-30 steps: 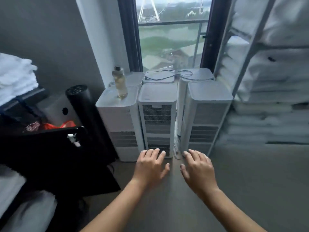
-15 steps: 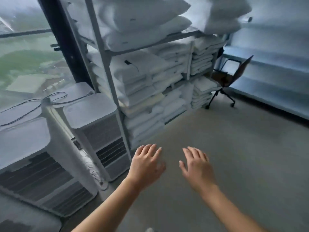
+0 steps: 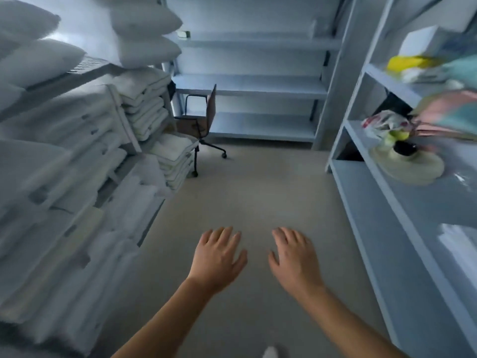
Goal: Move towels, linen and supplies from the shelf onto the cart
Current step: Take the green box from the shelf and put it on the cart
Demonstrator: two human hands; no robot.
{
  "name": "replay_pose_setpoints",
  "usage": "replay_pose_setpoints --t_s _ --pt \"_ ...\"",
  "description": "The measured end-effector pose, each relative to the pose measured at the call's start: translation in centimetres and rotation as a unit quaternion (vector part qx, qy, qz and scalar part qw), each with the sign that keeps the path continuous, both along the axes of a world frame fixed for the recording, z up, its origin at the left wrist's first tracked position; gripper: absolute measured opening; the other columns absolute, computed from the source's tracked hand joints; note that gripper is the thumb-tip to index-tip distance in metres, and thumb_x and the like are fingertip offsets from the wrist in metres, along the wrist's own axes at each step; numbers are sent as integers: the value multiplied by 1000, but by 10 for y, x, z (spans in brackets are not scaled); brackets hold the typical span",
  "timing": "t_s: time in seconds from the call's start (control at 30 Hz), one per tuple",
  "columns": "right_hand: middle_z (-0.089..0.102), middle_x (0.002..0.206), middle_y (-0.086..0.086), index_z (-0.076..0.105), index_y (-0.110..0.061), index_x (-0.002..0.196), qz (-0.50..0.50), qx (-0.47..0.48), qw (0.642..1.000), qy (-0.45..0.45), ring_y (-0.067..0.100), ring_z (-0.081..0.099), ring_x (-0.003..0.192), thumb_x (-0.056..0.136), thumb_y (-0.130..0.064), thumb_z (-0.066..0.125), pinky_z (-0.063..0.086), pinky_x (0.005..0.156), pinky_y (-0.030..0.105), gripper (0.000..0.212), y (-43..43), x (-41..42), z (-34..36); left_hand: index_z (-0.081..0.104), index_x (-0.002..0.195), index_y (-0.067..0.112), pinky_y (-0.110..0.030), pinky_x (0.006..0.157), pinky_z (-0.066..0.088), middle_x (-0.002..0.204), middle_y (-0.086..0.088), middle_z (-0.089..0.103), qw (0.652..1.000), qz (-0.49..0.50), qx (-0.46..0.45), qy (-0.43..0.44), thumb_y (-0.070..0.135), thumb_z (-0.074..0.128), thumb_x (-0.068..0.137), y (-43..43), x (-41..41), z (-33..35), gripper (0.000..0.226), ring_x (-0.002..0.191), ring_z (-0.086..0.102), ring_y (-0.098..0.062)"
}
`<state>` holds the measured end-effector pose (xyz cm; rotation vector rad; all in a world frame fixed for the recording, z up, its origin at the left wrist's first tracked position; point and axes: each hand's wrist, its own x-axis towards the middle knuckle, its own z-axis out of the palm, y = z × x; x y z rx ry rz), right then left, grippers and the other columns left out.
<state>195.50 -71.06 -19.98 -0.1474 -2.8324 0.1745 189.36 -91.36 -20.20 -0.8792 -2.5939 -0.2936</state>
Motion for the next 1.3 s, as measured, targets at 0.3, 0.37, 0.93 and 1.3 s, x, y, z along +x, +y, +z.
replay_pose_setpoints --t_s 0.3,0.37,0.93,1.3 --pt "67 113 6 67 -12 115 15 -22 1000 9 29 62 103 79 -43 49 51 89 41 51 55 -167 -3 68 114 15 -39 84 50 115 -8 69 999 24 -28 22 45 52 90 61 -162 22 42 98 66 -29" --pt "68 114 6 67 -11 116 9 -30 999 15 29 61 103 78 -40 54 50 89 41 49 64 -207 8 69 115 15 -38 83 50 115 -8 69 999 27 -26 25 45 50 91 68 -198 32 43 97 66 -28" --pt "64 124 3 61 -13 127 -13 -9 999 47 24 59 114 86 -40 51 49 93 39 50 104 -573 69 64 120 15 -38 85 48 112 -2 68 1000 2 -20 19 50 40 95 122 -584 71 49 98 65 -24" --pt "63 124 1 61 -15 127 -61 -16 998 15 25 57 114 88 -45 46 46 97 40 51 218 -777 39 64 117 15 -39 85 49 109 -3 68 998 -39 -39 4 50 39 93 240 -807 46 49 95 65 -25"
